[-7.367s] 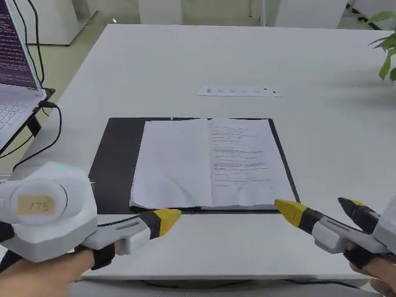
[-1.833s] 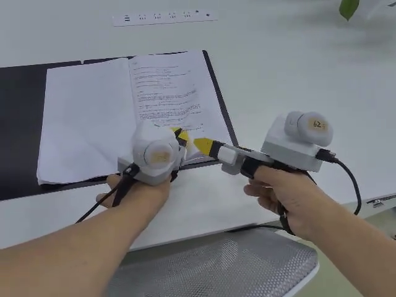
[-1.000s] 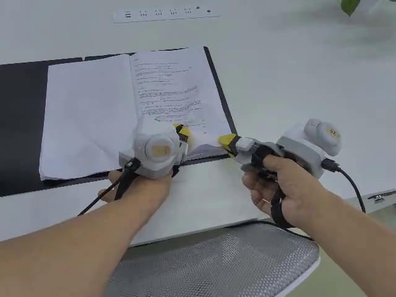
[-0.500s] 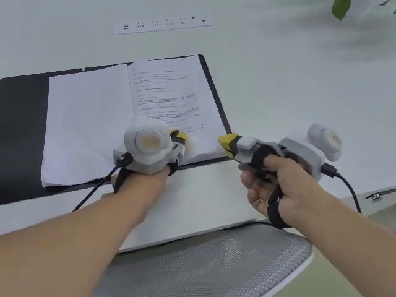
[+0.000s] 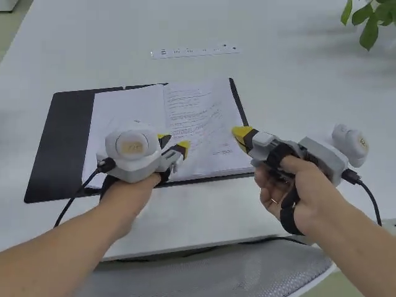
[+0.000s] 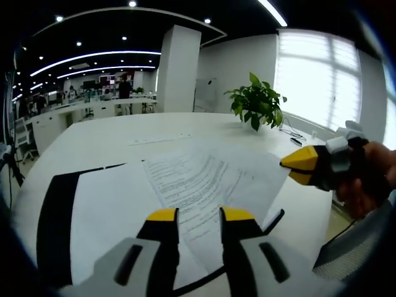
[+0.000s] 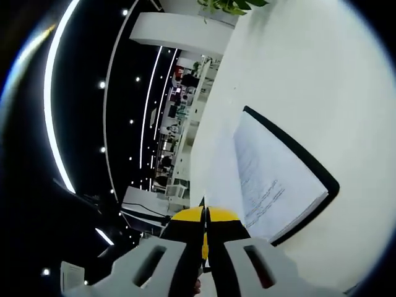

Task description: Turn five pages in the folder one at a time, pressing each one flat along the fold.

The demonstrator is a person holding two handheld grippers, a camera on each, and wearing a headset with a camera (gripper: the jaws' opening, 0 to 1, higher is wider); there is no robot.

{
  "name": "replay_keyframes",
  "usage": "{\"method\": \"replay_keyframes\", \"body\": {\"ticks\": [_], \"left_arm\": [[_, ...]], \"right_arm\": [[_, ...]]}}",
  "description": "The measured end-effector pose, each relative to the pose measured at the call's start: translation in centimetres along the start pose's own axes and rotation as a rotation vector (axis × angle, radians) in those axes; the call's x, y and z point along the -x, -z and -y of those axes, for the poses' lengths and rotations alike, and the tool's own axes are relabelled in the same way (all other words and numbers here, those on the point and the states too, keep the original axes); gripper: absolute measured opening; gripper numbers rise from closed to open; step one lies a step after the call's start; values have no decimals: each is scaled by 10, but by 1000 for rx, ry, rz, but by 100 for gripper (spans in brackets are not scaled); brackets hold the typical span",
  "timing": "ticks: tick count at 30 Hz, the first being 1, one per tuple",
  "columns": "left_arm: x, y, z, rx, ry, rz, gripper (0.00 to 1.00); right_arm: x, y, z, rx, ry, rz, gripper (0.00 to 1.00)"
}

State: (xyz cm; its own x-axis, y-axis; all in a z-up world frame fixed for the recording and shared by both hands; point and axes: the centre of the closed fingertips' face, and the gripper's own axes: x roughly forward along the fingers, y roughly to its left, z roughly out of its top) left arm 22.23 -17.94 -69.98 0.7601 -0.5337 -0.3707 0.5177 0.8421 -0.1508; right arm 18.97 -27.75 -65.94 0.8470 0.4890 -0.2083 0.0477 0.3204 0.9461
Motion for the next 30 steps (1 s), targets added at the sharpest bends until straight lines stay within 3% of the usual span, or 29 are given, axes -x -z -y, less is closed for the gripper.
{"method": "replay_keyframes", "body": {"ticks": [4, 9, 16, 23, 30], "left_arm": [[26, -18, -27, 28, -48, 50, 25], [63, -32, -73, 67, -131, 103, 25], [104, -45, -115, 108, -218, 167, 26], [133, -48, -137, 135, -269, 206, 26], [158, -36, -158, 165, -323, 209, 26]], "right_arm": [[-10, 16, -26, 57, -45, -29, 0], [-29, 46, -55, 132, -88, -87, 0], [-61, 91, -75, 226, -111, -171, 0], [-98, 128, -74, 283, -88, -242, 0], [-128, 169, -50, 339, -7, -323, 0]]}}
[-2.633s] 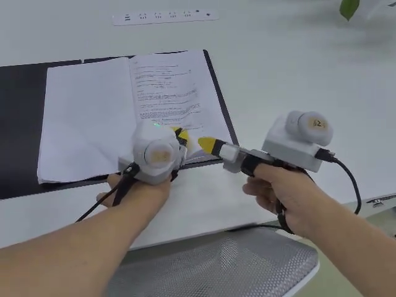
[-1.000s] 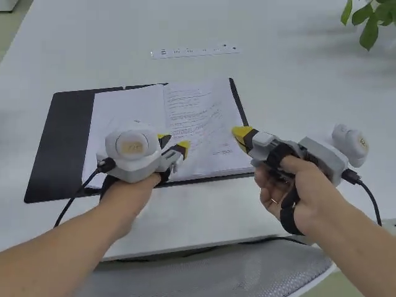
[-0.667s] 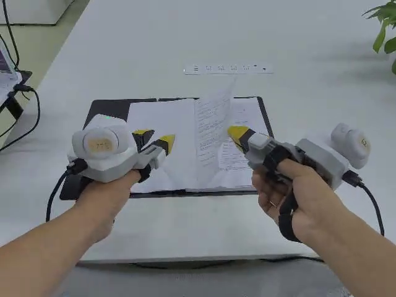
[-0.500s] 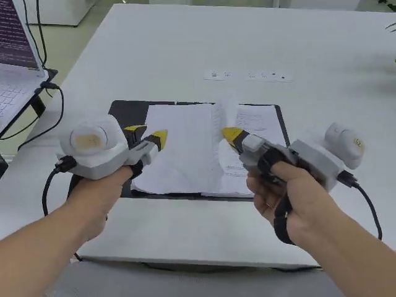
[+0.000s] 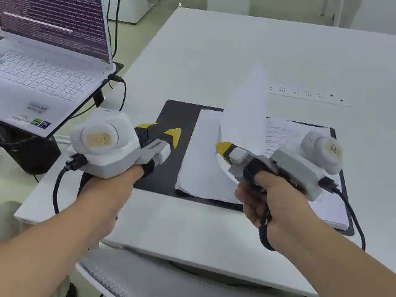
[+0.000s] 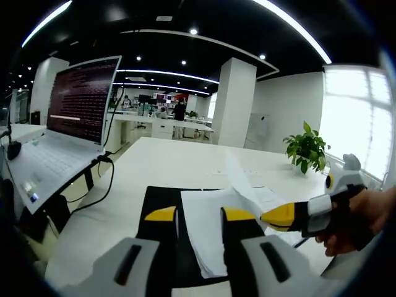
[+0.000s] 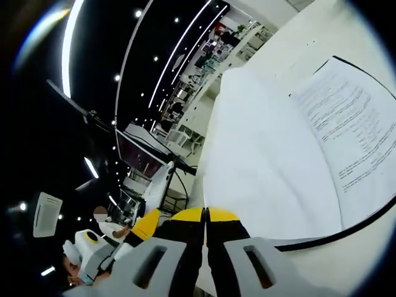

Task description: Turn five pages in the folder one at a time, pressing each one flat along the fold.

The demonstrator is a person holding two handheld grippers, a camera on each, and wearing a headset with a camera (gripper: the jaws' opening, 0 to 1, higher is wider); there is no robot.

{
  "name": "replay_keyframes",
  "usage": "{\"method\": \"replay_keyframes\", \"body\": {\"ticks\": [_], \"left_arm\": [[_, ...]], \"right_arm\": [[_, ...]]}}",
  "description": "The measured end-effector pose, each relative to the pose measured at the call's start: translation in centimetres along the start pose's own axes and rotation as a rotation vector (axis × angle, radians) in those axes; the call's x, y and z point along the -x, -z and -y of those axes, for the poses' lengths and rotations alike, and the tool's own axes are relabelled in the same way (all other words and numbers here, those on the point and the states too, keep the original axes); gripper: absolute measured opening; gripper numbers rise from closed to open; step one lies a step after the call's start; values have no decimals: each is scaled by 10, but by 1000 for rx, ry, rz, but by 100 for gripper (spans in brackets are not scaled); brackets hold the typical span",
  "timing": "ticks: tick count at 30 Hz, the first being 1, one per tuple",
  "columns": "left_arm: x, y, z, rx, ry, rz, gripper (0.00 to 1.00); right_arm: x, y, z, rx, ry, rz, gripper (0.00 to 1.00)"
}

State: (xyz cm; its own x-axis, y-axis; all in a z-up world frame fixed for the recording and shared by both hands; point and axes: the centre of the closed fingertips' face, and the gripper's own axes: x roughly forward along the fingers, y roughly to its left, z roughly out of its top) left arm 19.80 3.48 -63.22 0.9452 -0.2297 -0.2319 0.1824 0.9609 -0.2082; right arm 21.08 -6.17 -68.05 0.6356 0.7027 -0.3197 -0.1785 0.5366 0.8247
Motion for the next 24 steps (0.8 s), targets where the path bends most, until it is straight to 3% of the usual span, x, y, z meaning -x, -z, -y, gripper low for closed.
{"method": "replay_keyframes", "body": {"ticks": [6, 11, 18, 24], "left_arm": [[14, 9, -15, 7, -36, -23, 25], [18, 13, -16, 12, -43, -41, 25], [14, 20, -4, 16, -31, -69, 24], [3, 32, 6, 10, -16, -115, 24]], "right_arm": [[-26, 42, 18, 53, 80, -107, 0], [-42, 64, 32, 77, 121, -153, 0], [-52, 80, 48, 83, 174, -185, 0], [-55, 86, 52, 129, 156, -201, 1]]}}
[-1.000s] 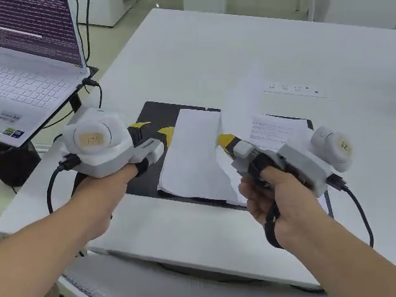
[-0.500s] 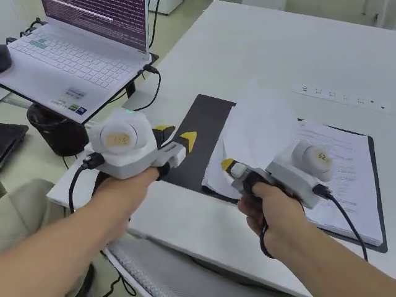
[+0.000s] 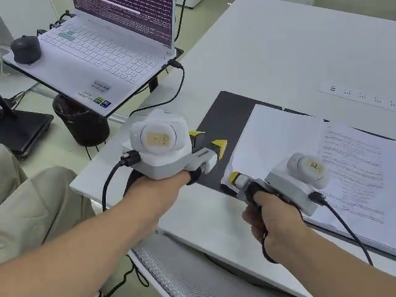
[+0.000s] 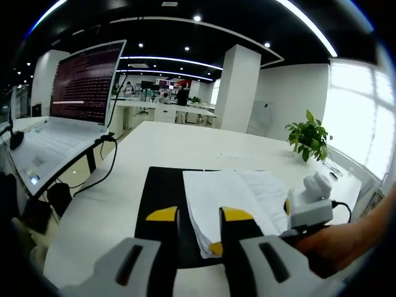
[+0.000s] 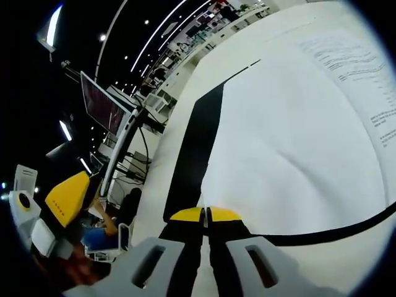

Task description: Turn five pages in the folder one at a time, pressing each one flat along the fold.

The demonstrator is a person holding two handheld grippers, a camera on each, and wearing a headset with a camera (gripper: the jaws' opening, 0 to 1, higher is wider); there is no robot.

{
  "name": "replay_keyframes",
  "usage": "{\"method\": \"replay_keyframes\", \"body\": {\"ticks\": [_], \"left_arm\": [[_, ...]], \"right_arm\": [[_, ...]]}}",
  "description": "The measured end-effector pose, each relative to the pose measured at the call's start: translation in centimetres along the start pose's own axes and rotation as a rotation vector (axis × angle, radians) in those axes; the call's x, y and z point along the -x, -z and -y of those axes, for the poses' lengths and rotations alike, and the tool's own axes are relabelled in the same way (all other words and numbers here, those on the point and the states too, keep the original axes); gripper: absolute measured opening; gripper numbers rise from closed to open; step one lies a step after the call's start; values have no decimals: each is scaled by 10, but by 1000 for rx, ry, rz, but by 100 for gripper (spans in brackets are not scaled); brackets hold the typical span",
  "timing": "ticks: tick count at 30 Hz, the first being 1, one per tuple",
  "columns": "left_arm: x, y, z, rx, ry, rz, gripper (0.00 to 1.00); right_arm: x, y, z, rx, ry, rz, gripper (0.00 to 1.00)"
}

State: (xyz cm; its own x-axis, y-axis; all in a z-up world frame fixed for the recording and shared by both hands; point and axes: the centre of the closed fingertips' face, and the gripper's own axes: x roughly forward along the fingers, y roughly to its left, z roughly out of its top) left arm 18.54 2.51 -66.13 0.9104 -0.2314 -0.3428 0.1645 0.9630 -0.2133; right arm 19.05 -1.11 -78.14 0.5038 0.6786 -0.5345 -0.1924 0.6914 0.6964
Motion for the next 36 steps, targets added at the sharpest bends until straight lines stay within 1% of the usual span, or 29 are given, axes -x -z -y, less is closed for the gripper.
{"method": "replay_keyframes", "body": {"ticks": [1, 3, 5, 7, 9, 12, 15, 17, 20, 21, 23, 25, 26, 27, 28, 30, 32, 33, 34, 35, 36], "left_arm": [[-3, 3, 2, -4, 0, -12, 24], [-7, 6, 3, -4, -2, -22, 24], [-13, 11, 3, 2, -7, -36, 24], [-17, 15, 4, 5, -11, -43, 24], [-20, 18, 6, 8, -14, -52, 24], [-27, 26, 9, 6, -18, -67, 24], [-34, 32, 13, 8, -23, -79, 24], [-40, 39, 17, 0, -26, -93, 24], [-50, 54, 25, -7, -21, -123, 24], [-55, 62, 29, -20, -17, -144, 24], [-61, 71, 34, -38, -13, -160, 24], [-67, 82, 37, -47, -15, -179, 24], [-69, 87, 37, -51, -21, -190, 24], [-73, 94, 33, -67, -37, -198, 24], [-73, 97, 32, -72, -43, -200, 24], [-74, 103, 31, -68, -56, -204, 24], [-74, 109, 30, -75, -70, -215, 25], [-74, 115, 28, -85, -80, -229, 25], [-74, 118, 27, -90, -87, -238, 25], [-73, 114, 26, -114, -91, -201, 24], [-71, 117, 26, -96, -94, -208, 24]], "right_arm": [[0, 2, -1, 6, -8, -2, 2], [2, 4, -5, 10, -36, -1, 3], [6, 7, -10, 18, -60, -9, 3], [12, 8, -14, 34, -81, -8, 6], [19, 7, -14, 57, -83, -4, 5], [31, -1, -7, 83, -81, 11, 1], [46, -15, 5, 105, -65, 42, 0], [54, -26, 14, 118, -51, 68, 0], [65, -41, 28, 126, -33, 107, 0], [70, -48, 36, 136, -19, 124, 0], [75, -56, 47, 154, 6, 147, 0], [80, -65, 65, 158, 31, 160, 0], [83, -69, 70, 154, 42, 175, 0], [84, -71, 73, 153, 46, 182, 0], [89, -77, 78, 165, 59, 205, 0], [93, -93, 89, 225, 76, 255, 0], [95, -103, 92, 261, 79, 287, 0], [96, -107, 93, 278, 81, 297, 0], [96, -115, 95, 321, 80, 318, 0], [96, -119, 95, 348, 84, 324, 0], [94, -124, 94, 376, 82, 332, 0]]}}
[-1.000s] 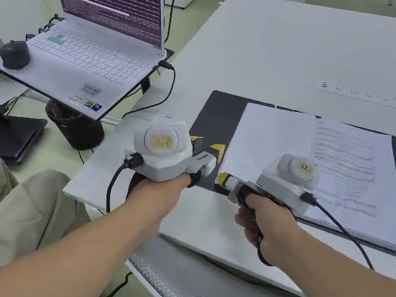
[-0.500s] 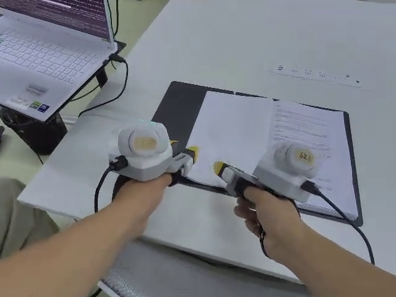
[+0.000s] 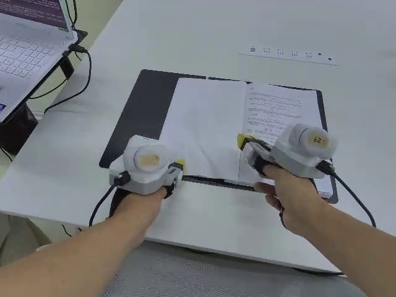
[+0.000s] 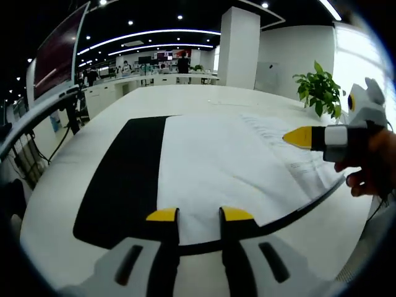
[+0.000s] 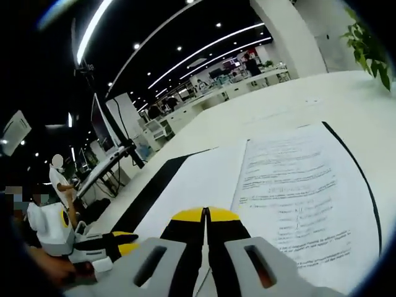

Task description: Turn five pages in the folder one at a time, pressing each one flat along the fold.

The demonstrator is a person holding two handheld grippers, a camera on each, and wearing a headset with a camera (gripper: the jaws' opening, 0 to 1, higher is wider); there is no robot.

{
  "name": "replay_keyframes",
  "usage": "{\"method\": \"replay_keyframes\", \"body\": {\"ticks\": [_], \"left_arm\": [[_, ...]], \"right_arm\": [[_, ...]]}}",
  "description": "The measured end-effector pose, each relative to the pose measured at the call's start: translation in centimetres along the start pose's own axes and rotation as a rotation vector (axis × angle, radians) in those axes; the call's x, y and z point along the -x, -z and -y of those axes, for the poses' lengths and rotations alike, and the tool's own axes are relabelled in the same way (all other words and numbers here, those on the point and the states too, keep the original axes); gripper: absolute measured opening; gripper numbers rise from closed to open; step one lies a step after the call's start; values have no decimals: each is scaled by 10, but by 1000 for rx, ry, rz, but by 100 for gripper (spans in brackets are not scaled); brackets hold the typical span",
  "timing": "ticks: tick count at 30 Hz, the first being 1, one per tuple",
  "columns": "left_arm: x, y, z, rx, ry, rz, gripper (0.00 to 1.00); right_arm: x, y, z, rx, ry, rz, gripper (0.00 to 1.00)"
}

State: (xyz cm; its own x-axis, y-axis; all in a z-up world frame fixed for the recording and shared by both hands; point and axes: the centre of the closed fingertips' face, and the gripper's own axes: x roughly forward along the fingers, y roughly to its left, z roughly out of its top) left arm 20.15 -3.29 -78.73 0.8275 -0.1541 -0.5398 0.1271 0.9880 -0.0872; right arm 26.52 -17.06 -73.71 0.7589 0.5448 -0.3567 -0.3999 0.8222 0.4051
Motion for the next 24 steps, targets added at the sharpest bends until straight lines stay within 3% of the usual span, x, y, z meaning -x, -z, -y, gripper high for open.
{"method": "replay_keyframes", "body": {"ticks": [5, 8, 13, 21, 24], "left_arm": [[1, -1, -2, -6, -1, 52, 23], [0, 0, -4, -1, 5, 59, 22], [-3, 2, -4, -51, -2, 59, 21], [-4, 1, -4, -38, -10, 76, 21], [-4, 1, -4, -37, -13, 79, 21]], "right_arm": [[-16, -6, 3, 88, -9, -13, 0], [-25, -6, 5, 131, -8, -23, 0], [-41, -4, 16, 209, 22, -52, 0], [-62, -7, 30, 216, 44, -65, 0], [-68, -10, 32, 198, 28, -57, 0]]}}
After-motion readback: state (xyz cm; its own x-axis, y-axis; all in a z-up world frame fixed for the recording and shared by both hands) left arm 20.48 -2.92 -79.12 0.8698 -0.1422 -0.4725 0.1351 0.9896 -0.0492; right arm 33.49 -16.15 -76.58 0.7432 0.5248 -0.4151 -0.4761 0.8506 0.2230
